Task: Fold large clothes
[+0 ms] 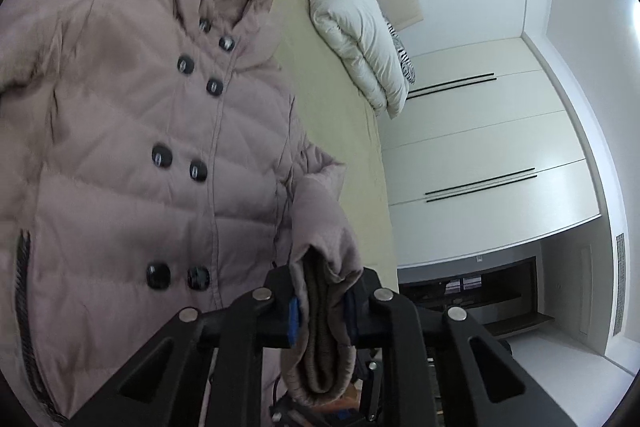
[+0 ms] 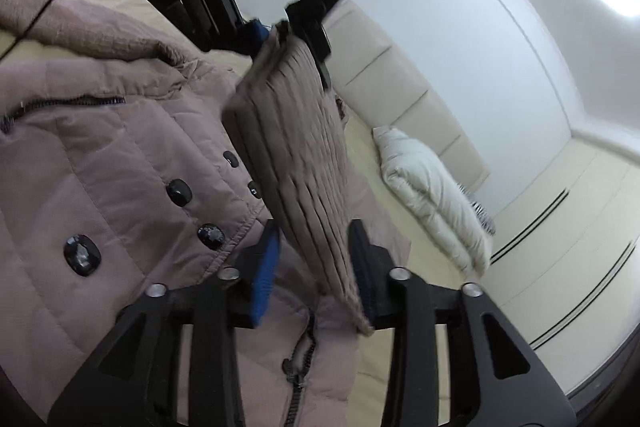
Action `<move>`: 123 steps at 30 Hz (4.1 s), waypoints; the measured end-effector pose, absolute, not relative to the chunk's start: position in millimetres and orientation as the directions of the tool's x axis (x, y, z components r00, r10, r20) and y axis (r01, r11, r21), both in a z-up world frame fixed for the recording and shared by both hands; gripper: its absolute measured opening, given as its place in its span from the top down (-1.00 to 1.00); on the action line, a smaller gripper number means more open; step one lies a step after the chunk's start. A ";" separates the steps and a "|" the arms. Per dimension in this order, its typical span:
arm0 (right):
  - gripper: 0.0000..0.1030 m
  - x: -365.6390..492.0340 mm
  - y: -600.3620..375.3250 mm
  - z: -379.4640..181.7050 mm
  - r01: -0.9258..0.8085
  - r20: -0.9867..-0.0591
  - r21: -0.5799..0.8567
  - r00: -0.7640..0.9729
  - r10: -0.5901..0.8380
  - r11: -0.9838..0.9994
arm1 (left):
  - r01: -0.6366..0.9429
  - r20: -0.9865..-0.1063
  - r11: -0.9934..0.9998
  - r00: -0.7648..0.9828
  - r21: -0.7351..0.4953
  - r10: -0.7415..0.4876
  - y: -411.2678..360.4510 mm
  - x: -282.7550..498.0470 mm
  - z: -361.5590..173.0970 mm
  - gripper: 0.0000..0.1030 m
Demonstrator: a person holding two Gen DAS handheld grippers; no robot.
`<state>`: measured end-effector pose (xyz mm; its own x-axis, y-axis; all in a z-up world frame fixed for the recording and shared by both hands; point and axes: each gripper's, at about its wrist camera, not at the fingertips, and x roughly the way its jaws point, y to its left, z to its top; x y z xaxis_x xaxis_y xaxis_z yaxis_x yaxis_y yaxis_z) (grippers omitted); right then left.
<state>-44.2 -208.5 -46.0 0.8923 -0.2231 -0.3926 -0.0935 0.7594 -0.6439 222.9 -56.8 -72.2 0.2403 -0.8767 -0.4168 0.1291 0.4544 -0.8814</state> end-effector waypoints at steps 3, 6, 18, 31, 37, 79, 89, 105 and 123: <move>-0.71 -37.5 -258.9 -19.5 -0.060 -0.530 -0.260 0.843 -0.091 0.964 | 0.179 -0.412 0.483 0.324 -0.857 -0.852 -34.8 245.8 -38.6 0.64; -0.72 -16.2 -340.6 -20.4 0.025 -0.611 0.268 0.777 0.150 0.963 | 0.204 -0.397 0.500 0.395 -0.842 -0.829 -12.1 267.2 -11.2 0.64; -0.72 101.2 -458.6 -122.9 0.117 -0.146 0.989 0.775 0.615 0.088 | 0.147 -0.372 0.525 0.549 -0.839 -0.748 59.9 326.8 16.8 0.64; -0.72 191.3 -482.3 -158.2 0.200 -0.134 0.975 0.869 0.476 -0.092 | 0.096 -0.372 0.504 0.560 -0.858 -0.740 80.1 344.1 -2.8 0.64; -0.71 157.3 -546.1 -143.1 0.174 -0.147 0.982 0.945 0.293 -0.068 | 0.040 -0.413 0.522 0.562 -0.852 -0.717 78.0 352.7 -28.5 0.64; -0.35 157.1 -593.7 -185.0 0.185 -0.163 0.981 0.942 0.293 -0.050 | -0.191 -0.655 0.650 0.443 -0.736 -0.612 52.4 420.5 -183.4 0.58; -0.22 117.9 -593.6 -186.8 0.243 -0.236 0.970 0.929 0.284 0.012 | -0.151 -0.701 0.720 0.430 -0.677 -0.570 18.0 439.3 -186.0 0.58; 0.15 206.0 -590.1 -182.6 0.259 -0.313 0.948 0.873 0.375 0.187 | -0.138 -0.685 0.701 0.410 -0.699 -0.602 23.8 443.0 -198.5 0.42; -0.24 230.0 -543.4 -150.5 0.236 -0.455 0.836 0.803 0.386 0.495 | 0.040 -0.754 0.866 0.473 -0.499 -0.456 -18.9 414.8 -169.9 -0.04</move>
<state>230.0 -543.4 -150.5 0.8027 0.3857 -0.4548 0.2359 0.4952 0.8362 414.8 -18.9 -169.9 0.4732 -0.4560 -0.7538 0.0398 0.8658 -0.4988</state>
